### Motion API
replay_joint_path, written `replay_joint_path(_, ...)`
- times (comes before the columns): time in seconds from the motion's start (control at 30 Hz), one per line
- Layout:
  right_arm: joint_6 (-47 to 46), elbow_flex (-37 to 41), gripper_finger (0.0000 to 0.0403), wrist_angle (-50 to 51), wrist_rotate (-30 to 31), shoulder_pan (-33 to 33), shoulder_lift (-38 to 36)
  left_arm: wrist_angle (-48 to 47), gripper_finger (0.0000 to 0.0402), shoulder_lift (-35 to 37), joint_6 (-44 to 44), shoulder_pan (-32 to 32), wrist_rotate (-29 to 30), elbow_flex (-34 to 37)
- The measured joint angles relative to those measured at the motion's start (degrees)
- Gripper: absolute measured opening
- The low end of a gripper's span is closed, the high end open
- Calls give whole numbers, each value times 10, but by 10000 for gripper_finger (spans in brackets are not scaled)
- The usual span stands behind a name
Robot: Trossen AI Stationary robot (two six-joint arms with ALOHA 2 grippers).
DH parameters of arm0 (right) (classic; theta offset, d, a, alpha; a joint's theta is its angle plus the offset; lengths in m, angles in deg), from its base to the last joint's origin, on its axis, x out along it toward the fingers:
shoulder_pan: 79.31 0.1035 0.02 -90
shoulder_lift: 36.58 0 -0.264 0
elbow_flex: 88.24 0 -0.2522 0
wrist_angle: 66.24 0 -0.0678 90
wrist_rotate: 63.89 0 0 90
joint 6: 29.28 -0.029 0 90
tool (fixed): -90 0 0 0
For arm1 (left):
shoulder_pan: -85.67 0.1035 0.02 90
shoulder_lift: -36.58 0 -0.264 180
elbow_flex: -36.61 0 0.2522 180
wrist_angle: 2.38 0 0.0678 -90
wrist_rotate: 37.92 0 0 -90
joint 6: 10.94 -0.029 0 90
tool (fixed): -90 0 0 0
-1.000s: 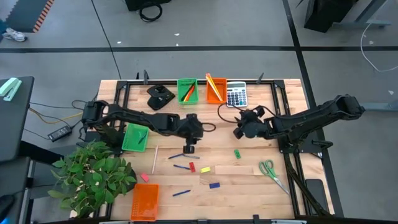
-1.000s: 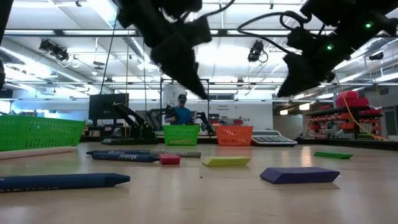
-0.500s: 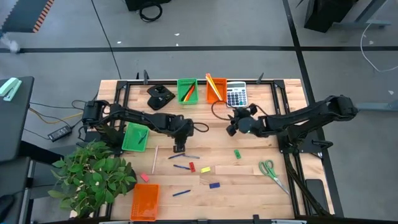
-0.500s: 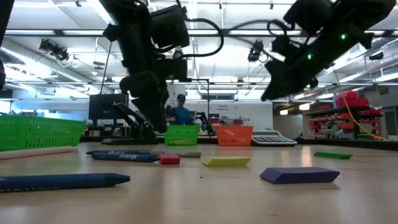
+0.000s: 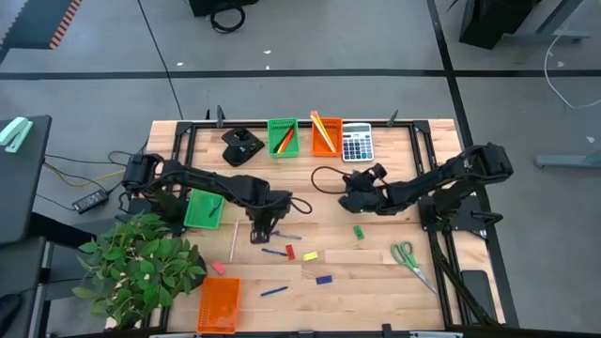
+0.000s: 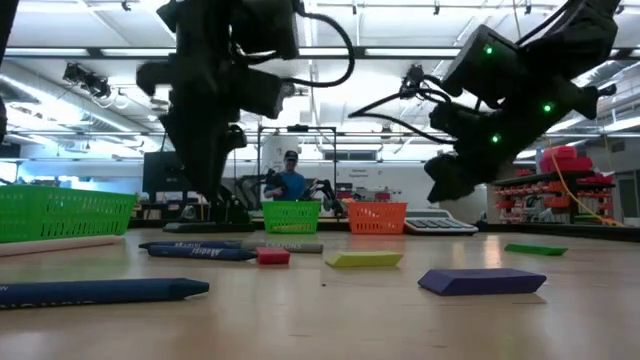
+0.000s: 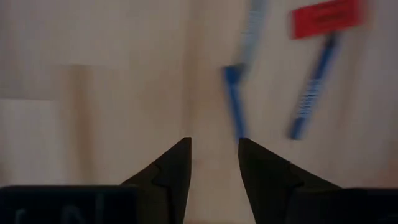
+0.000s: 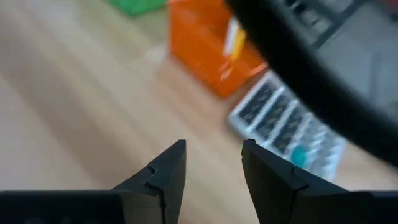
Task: Sort crayons/erasers/pens/pencils in bins
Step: Put the blue crayon into the bottom green bin
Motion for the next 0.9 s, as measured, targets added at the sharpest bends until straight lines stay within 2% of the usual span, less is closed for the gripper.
replay_joint_path(0.1,31,0,162,-15,39,-7,-22,4,146,0,24,-16,-30,0)
replay_joint_path(0.27,112,0,162,-63,45,-32,-57,47,144,0,50,-38,-17,2)
replay_joint_path(0.37,162,0,162,-89,24,-53,-72,82,140,0,54,-47,21,2)
replay_joint_path(0.5,209,0,162,-109,-22,-77,-83,75,141,-4,78,-49,73,2)
replay_joint_path(0.9,244,0,162,-114,-94,-96,-86,79,143,-68,126,-64,58,2)
